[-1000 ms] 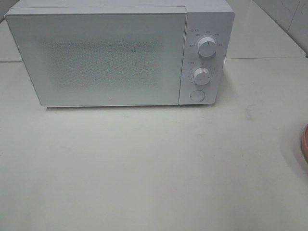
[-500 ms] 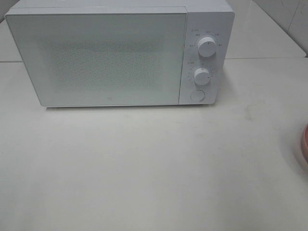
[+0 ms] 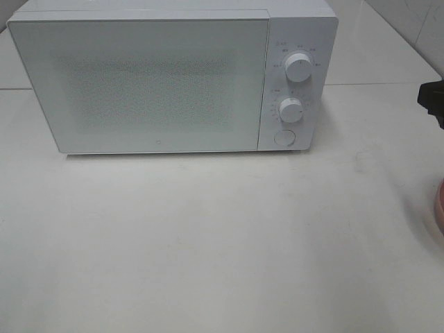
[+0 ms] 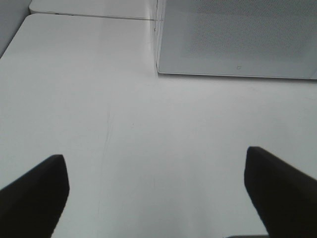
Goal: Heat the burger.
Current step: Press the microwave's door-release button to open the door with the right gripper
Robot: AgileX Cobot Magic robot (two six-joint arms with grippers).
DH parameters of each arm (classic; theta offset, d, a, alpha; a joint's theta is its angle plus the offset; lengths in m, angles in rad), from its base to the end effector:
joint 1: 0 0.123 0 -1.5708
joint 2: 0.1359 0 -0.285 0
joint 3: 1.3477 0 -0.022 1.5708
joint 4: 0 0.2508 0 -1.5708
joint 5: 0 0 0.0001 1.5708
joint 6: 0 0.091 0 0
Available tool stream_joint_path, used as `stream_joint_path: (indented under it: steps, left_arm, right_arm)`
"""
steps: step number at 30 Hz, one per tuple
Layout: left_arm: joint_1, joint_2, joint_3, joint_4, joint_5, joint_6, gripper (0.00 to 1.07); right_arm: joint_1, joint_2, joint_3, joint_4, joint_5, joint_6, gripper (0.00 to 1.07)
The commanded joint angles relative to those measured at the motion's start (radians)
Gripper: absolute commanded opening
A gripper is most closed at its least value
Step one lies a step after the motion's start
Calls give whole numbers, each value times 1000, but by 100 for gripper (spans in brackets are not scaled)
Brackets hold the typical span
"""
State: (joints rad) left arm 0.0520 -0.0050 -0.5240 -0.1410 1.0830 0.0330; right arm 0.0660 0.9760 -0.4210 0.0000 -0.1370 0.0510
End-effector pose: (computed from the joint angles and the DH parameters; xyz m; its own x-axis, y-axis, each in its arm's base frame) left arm -0.0092 -0.0118 0.2827 -0.4475 -0.0565 -0.8925 0.0444 0.9954 -0.0853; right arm 0.1931 0.0128 0.2554 -0.3270 0.0295 -0.9446 -0.0493 0.9976 0.0482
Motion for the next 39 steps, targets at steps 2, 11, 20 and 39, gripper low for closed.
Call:
stream_joint_path:
  steps: [2,11,20,39]
  left_arm:
    - [-1,-15,4,1,-13,-8,90]
    - [-1,-15,4,1,-13,-8,90]
    - [-1,-15,4,1,-13,-8,90]
    - [-1,-15,4,1,-13,-8,90]
  right_arm:
    - [-3,31,64,0,-184,-9,74]
    - [-3,100,150,49,-416,-81,74]
    - [-3,165,204,113,-602,-106,74]
    - [444,455,207,574,-965,-342,74]
